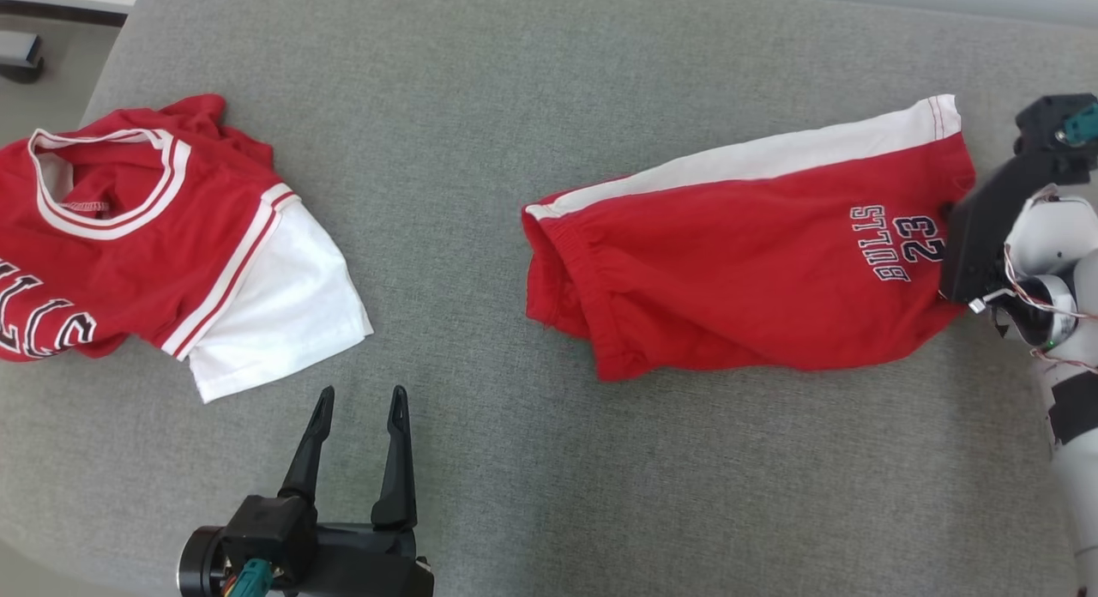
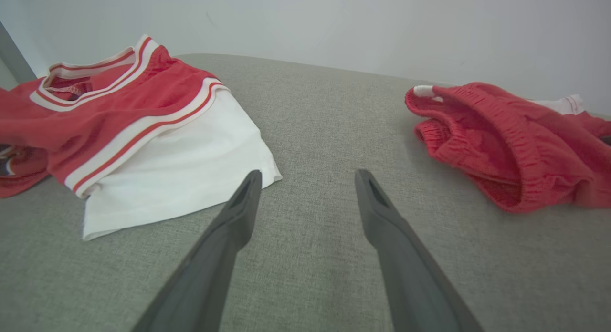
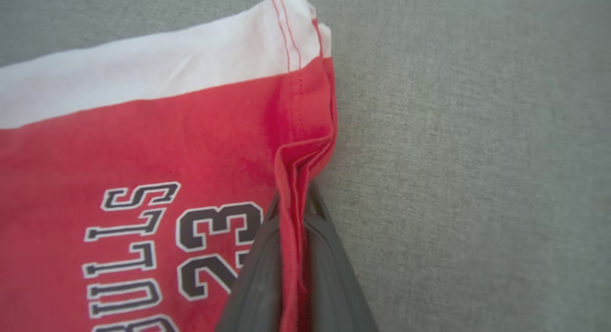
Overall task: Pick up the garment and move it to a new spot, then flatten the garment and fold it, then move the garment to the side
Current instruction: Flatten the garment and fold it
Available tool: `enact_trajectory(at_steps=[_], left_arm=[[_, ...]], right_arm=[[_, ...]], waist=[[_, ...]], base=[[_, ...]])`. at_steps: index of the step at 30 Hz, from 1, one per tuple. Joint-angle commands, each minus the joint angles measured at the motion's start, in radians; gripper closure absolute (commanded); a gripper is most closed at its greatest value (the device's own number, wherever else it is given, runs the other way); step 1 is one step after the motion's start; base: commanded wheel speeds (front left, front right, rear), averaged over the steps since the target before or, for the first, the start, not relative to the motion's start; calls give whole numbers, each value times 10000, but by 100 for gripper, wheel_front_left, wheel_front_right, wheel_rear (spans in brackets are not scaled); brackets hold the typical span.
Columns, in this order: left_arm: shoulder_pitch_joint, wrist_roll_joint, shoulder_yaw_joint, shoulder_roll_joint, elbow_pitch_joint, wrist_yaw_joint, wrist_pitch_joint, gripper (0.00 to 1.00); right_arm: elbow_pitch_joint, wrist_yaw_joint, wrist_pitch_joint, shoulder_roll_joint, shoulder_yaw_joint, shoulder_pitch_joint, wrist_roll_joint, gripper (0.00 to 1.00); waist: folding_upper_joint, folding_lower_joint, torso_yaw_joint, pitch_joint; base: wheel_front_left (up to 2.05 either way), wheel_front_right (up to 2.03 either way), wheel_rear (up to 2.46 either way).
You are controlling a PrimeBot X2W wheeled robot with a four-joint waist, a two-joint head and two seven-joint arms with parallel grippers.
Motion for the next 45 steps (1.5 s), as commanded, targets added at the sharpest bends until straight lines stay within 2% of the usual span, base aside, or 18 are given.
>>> enact_trajectory(at_steps=[1, 6, 18, 20, 24, 32, 45], left_arm=[[-55, -6, 5, -16, 27, 6, -35, 0], [43, 54, 47, -14, 55, 5, -35, 0], [357, 248, 250, -14, 162, -119, -34, 0], [351, 232, 211, -14, 179, -125, -35, 0], [375, 199, 171, -12, 230, -98, -34, 0], [531, 170, 87, -14, 377, -144, -35, 0], [460, 6, 37, -14, 471, -125, -34, 0]], right_arm=[[15, -31, -114, -41, -234, 482, -236, 100], [-514, -30, -547, -26, -779, 809, -423, 100], [-2481, -28, -1891, -372, -2947, 2650, -1821, 100], [-2710, -28, -1976, -254, -3126, 2732, -1935, 100], [-3171, -28, -1829, 36, -2788, 2826, -1928, 100], [-3719, -28, -1486, 893, -1365, 2883, -1695, 100], [-1649, -28, -2202, 2500, 133, 1507, -1955, 100]], waist=[[1, 1, -130, -128], [1, 1, -349, -353], [1, 1, -1131, -1092], [1, 1, -1159, -1155], [1, 1, -1182, -1312], [1, 1, -1060, -1614], [1, 1, -569, -1531]], base=[[0, 0, 0], [0, 0, 0], [0, 0, 0], [0, 0, 0], [0, 0, 0], [0, 0, 0], [0, 0, 0]])
